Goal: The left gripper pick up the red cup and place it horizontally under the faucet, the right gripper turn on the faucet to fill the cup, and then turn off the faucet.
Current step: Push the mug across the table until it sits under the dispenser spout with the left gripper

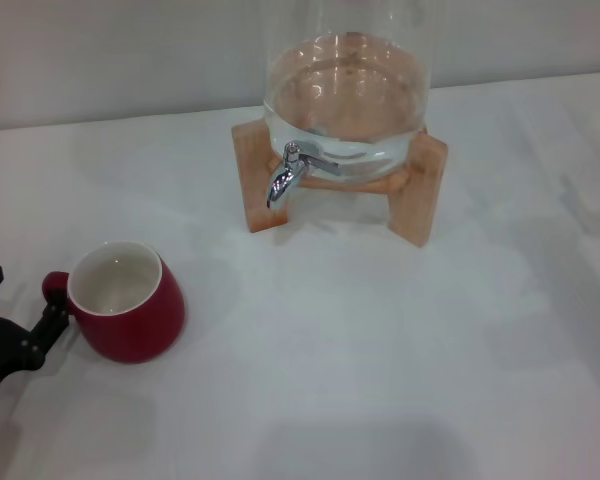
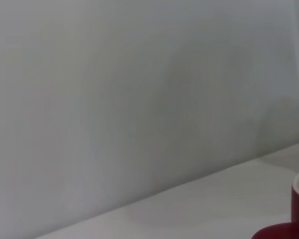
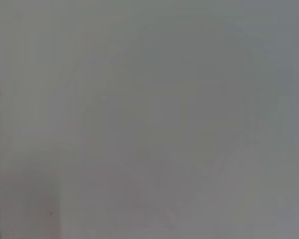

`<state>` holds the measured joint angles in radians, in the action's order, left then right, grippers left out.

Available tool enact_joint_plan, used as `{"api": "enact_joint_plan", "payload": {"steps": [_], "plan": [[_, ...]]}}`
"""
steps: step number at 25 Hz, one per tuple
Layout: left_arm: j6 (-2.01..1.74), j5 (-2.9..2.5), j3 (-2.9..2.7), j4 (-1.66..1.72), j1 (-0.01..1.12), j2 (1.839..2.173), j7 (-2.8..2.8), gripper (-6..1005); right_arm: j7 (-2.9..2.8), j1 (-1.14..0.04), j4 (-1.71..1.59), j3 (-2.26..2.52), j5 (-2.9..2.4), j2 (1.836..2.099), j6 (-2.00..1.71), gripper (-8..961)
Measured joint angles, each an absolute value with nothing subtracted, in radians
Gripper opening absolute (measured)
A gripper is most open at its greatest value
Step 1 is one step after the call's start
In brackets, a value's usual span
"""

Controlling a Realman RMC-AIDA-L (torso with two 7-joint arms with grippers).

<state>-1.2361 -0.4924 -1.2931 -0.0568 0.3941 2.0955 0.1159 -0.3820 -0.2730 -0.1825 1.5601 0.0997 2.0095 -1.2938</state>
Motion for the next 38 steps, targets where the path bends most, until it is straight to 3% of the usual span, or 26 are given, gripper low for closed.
{"api": "enact_joint_plan", "payload": {"steps": [3,14,17,27,38], "plan": [[-1.23,-0.492,-1.293,-0.057,0.396,2.095,0.116,765,-0.382,-0.273,-0.183,1.56,0.1,2.009,-1.295,871],[-1.215,-0.492,-1.293,-0.057,0.405,2.096,0.115,560,-0.382,-0.273,-0.183,1.561,0.1,2.01,-1.296,871],[-1.215,-0.506,-1.293,-0.057,0.405,2.097,0.115,356,-0.382,-0.273,-0.183,1.562,0.1,2.01,-1.296,871],[-1.212,-0.528,-1.293,-0.057,0.417,2.095,0.113,77,-0.382,-0.273,-0.183,1.562,0.1,2.01,-1.296,871],[-1.212,-0.542,-1.293,-0.057,0.437,2.096,0.119,77,-0.38,-0.275,-0.183,1.562,0.1,2.01,-1.293,871]]}}
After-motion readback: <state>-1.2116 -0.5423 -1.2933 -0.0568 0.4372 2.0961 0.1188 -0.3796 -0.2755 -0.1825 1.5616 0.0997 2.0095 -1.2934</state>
